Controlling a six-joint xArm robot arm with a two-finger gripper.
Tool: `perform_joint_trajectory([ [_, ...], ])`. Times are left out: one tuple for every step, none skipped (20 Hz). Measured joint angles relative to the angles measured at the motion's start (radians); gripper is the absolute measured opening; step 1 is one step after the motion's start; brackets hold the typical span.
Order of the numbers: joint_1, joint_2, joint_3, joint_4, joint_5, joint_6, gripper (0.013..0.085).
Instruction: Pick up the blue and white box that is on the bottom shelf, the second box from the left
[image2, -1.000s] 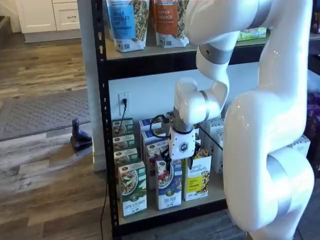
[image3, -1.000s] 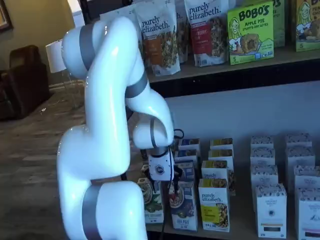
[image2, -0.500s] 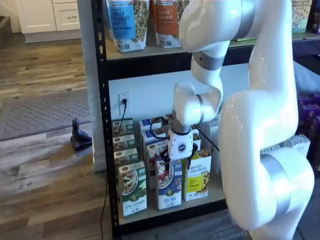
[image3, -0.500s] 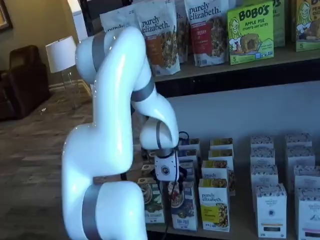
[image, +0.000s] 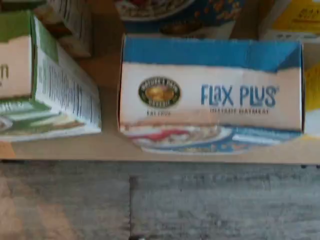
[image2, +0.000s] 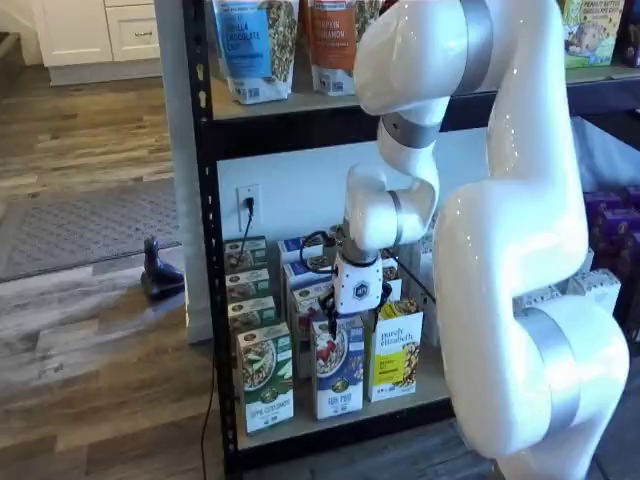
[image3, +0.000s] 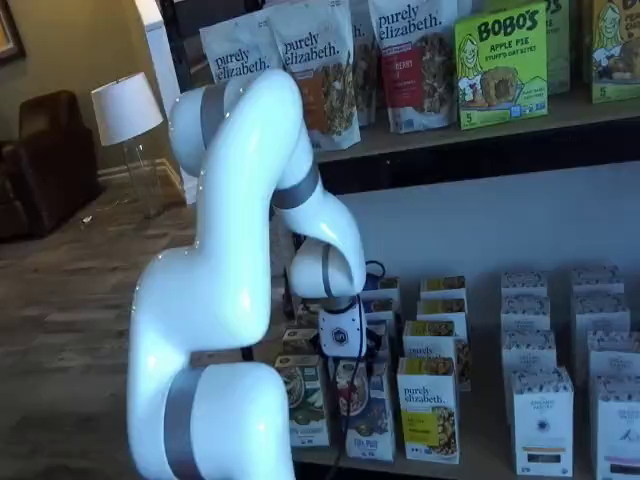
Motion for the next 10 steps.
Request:
perform_joint_trajectory([
  [-0.001, 0.008, -0.013, -0.003, 0.001, 0.002, 0.0850],
  [-0.002, 0.017, -0.028, -0.006, 0.005, 0.004, 0.0850],
  [-0.003, 0.025, -0.042, -0.009, 0.008, 0.006, 0.0850],
  [-0.003, 0.033, -0.055, -0.010, 0.010, 0.006, 0.0850],
  [-0.004, 0.040, -0.068, -0.013, 0.011, 0.008, 0.0850],
  [-0.005, 0.048, -0.082, -0.015, 0.013, 0.009, 0.0850],
  [-0.005, 0.054, -0.093, -0.018, 0.015, 0.012, 0.0850],
  [-0.005, 0.060, -0.106, -0.018, 0.019, 0.012, 0.0850],
  [-0.006, 0.067, -0.120, -0.020, 0.024, 0.014, 0.0850],
  [-0.006, 0.073, -0.132, -0.021, 0.028, 0.015, 0.0850],
])
